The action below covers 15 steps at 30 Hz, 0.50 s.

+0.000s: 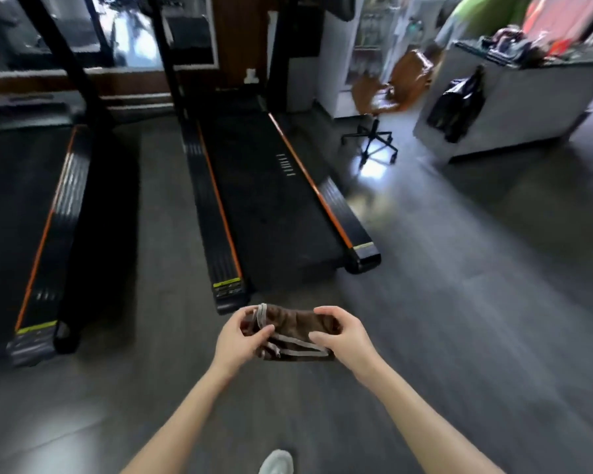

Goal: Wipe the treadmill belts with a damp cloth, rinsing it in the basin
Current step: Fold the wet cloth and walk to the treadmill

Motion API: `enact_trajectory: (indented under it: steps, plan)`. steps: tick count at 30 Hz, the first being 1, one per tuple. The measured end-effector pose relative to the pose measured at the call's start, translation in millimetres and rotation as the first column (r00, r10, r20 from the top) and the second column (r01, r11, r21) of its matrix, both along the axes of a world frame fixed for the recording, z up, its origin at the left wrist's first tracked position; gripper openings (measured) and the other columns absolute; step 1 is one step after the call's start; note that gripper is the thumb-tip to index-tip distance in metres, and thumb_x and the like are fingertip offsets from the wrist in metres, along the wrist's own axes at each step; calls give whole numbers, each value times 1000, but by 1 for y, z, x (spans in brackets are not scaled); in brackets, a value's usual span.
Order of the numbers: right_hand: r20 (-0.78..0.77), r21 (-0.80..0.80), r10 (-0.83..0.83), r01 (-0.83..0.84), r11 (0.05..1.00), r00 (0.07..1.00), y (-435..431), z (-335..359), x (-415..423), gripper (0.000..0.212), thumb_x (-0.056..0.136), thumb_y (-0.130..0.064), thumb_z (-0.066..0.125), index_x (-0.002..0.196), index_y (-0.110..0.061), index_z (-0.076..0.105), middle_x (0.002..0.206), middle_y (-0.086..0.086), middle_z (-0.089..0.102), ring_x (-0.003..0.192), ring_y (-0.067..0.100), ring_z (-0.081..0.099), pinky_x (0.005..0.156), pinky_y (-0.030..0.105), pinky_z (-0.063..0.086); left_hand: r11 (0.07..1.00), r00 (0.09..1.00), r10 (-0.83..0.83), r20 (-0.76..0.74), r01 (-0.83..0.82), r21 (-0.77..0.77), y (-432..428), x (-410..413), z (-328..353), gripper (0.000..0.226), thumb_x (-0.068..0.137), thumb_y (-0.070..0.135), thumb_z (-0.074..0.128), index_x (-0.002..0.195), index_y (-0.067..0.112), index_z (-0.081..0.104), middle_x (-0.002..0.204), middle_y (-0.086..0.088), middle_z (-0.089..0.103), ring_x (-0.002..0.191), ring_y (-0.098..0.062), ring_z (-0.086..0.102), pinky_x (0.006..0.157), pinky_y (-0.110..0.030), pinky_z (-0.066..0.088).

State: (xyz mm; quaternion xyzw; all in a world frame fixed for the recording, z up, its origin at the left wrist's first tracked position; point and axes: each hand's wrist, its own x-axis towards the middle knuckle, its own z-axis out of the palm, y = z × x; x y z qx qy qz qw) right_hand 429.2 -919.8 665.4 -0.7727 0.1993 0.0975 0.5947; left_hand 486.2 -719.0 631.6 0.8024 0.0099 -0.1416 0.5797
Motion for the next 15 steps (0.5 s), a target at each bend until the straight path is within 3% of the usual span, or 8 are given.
enact_trajectory:
  steps: [3,8,10,15]
  plan:
    - [3,-16,-101,102,995,995,-76,1,19,37,77,-16,74,107,-35,62,100,-5,67,92,10,64,74,20,51,989,989,-145,1,145,15,-84,42,4,34,74,13,80,93,30,57,89,10,64,83,-3,60,74,-13,46]
    - [18,-48,-218,219,975,976,-202,1,51,38,78,-10,71,108,-31,62,95,-6,68,88,12,65,76,23,52,958,957,-286,-50,286,5,-222,102,7,32,74,18,80,98,22,58,87,4,63,80,-13,58,72,-20,49]
    - [8,-48,-214,214,976,977,-257,-2,71,38,79,-6,68,109,-30,62,95,-5,68,87,12,64,72,20,50,955,952,-297,-73,297,-13,-279,125,5,35,73,16,80,99,19,58,88,2,62,80,-14,58,62,-14,48]
    - [2,-51,-145,145,988,989,-396,-8,139,39,78,-2,67,105,-30,61,95,0,68,81,13,63,70,22,52,978,967,-207,-150,197,-74,-412,179,2,29,79,8,74,103,16,60,90,-7,62,78,-14,59,57,-27,53]
